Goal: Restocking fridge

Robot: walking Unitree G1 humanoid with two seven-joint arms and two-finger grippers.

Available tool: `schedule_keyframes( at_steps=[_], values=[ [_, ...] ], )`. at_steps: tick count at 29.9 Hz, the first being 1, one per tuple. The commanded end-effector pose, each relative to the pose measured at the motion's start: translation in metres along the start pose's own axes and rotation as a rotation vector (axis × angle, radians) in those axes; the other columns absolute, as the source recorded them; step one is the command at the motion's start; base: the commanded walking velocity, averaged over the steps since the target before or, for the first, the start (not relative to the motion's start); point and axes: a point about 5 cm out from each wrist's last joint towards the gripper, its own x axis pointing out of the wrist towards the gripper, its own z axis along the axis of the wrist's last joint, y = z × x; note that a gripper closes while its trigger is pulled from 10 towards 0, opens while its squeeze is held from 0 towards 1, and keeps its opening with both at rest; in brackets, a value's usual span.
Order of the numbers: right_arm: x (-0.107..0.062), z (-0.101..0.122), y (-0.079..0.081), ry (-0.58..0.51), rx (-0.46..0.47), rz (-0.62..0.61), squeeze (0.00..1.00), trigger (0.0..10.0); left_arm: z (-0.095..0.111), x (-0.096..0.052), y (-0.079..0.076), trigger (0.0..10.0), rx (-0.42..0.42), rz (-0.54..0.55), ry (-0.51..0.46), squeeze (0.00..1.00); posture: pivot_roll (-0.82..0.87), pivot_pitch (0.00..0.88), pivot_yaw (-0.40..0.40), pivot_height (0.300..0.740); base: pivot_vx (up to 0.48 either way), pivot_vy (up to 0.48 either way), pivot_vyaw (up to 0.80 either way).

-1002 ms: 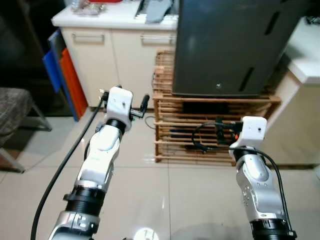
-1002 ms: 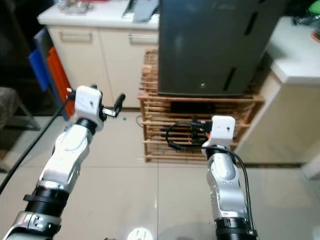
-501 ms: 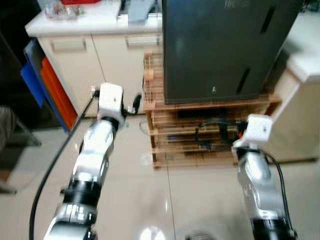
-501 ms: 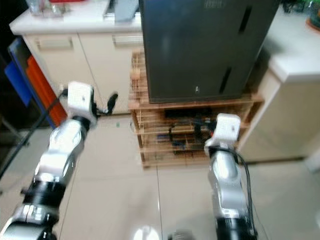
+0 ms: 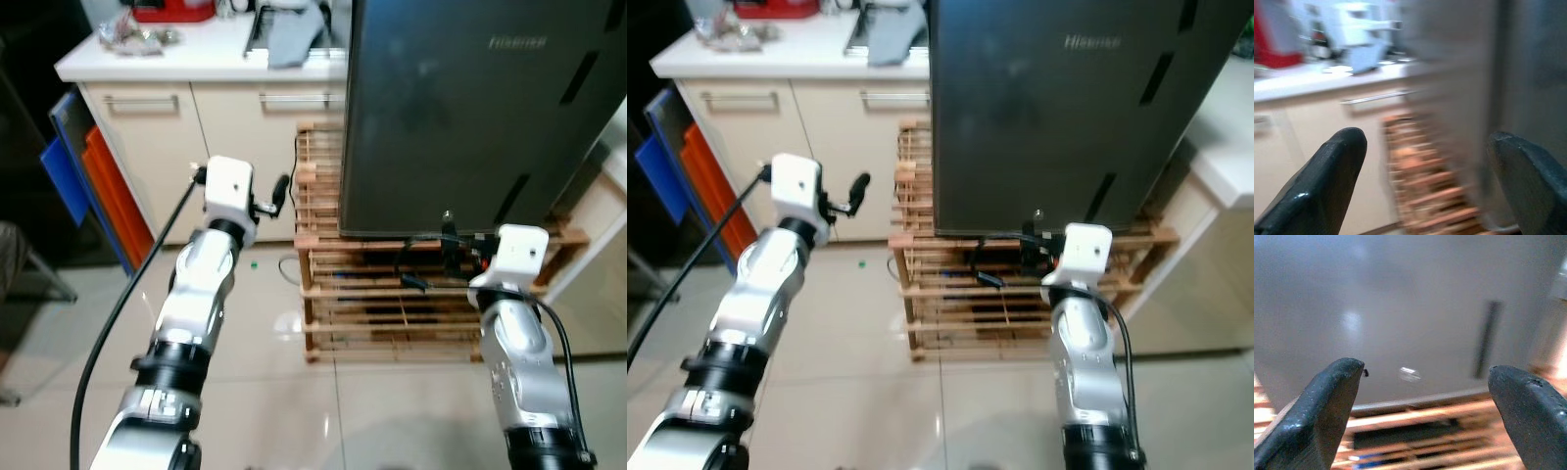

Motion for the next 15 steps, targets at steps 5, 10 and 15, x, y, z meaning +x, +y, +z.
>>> schedule_keyframes(
  at_steps=[5,10,15],
  values=[
    [0.0012,-0.0007,-0.0012,0.001,0.006,0.001,0.00,10.0,-0.0004,0.0035,-0.0015,10.0,0.023,-0.007,0.009,0.00,-0.19,0.000,0.015,0.740,0.000,0.480,-0.79],
    [0.0019,-0.0005,-0.0028,0.002,0.013,-0.007,0.00,10.0,0.0010,0.0040,-0.0017,10.0,0.021,-0.009,0.005,0.00,-0.19,0.000,0.019,0.740,0.000,0.480,-0.77],
    [0.0018,-0.0004,-0.0027,0.000,0.018,-0.009,0.00,10.0,0.0014,0.0059,-0.0028,10.0,0.009,-0.010,0.004,0.00,-0.20,0.000,0.018,0.740,0.000,0.480,-0.76]
  ],
)
